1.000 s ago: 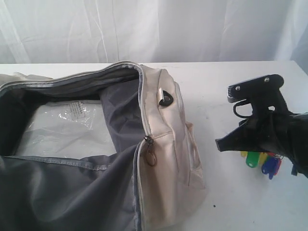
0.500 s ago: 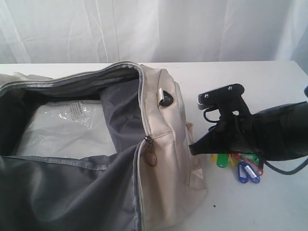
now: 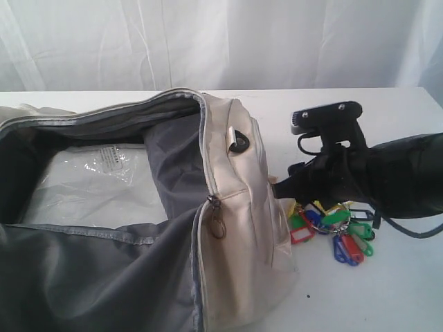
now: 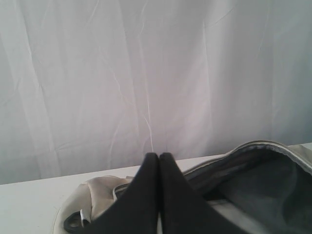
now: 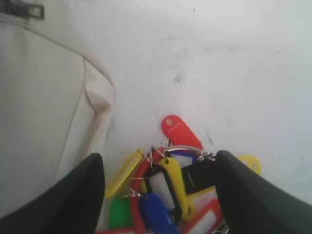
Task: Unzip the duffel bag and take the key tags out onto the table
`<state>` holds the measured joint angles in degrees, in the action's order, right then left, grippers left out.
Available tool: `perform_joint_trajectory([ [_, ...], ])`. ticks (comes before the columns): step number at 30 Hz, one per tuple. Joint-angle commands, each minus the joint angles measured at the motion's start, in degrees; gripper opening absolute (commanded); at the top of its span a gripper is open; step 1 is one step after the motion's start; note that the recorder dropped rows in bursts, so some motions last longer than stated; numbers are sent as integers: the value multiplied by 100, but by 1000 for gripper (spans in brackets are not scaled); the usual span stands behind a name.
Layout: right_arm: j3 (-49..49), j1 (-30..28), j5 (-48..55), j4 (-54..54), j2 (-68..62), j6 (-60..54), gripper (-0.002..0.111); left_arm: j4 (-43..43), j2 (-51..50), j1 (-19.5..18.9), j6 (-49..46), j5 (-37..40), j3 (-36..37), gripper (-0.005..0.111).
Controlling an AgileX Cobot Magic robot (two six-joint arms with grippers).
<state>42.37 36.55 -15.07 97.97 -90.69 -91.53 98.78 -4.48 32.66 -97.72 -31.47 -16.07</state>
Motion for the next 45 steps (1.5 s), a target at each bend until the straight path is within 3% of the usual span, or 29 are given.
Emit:
perform_joint_trajectory([
  [1, 38, 3, -27, 4, 704, 40, 60, 117, 46, 7, 45, 9, 20, 0],
  [10, 38, 3, -70, 4, 2837, 12, 51, 117, 46, 7, 45, 9, 20, 0],
  [14, 27, 3, -138, 4, 3828, -542, 45, 117, 46, 7, 32, 7, 20, 0],
  [21, -23, 3, -194, 197, 5296, -1423, 28, 117, 46, 7, 32, 84, 20, 0],
  [28, -526, 3, -34, 197, 6305, -1385, 1, 117, 46, 7, 32, 1431, 20, 0],
  [36, -1447, 3, 316, 197, 6764, -673, 0, 117, 46, 7, 32, 2946, 20, 0],
  [45, -1519, 3, -390, 197, 6786, -461, 0, 117, 46, 7, 32, 2980, 20, 0],
])
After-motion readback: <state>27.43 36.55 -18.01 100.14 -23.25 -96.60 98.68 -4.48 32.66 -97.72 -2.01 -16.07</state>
